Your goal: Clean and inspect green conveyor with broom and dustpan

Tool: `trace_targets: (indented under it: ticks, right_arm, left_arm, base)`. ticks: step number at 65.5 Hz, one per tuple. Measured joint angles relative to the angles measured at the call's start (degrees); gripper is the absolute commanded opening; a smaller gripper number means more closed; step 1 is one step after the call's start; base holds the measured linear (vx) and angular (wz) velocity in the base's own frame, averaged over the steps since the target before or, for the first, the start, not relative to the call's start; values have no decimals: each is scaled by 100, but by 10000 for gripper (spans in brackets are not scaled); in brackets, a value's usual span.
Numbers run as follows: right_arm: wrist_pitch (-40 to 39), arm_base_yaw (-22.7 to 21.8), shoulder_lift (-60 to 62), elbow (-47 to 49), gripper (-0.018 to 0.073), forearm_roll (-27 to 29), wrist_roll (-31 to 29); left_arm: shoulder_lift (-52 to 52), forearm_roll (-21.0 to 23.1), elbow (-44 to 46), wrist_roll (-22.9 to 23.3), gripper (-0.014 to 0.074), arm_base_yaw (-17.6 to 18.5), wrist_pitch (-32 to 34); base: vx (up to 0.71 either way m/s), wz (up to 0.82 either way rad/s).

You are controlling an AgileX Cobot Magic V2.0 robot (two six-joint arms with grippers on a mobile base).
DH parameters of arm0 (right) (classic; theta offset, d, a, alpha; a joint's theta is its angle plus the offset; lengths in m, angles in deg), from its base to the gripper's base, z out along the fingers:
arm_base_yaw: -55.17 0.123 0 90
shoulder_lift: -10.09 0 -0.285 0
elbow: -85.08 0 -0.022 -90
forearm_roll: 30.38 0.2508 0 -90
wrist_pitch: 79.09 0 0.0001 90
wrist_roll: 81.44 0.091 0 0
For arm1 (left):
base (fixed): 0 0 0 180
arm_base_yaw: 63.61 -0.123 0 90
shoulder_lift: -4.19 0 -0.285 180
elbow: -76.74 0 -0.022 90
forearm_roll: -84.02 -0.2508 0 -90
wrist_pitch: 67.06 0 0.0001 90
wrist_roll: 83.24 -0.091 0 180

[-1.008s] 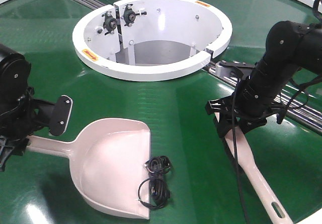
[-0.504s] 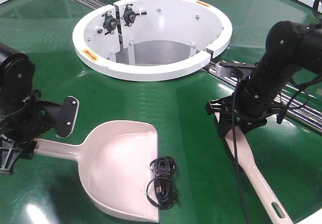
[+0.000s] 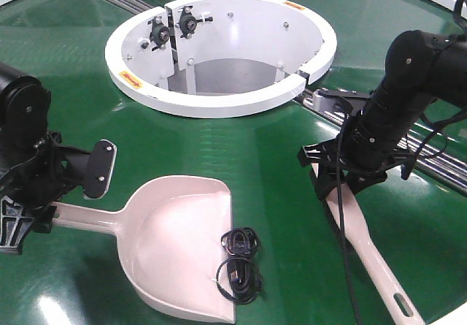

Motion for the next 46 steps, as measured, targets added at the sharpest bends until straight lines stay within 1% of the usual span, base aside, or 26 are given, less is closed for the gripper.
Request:
trace_targets:
  ticks: [40, 46]
  right_arm:
    - [0, 0, 0, 0, -5, 0, 0]
    - [0, 0, 0, 0, -5, 80, 22]
  left_arm:
    - [0, 17, 0, 0, -24, 0, 0]
    - [0, 17, 0, 0, -24, 0, 0]
  base:
    - [0, 0]
    - [0, 0]
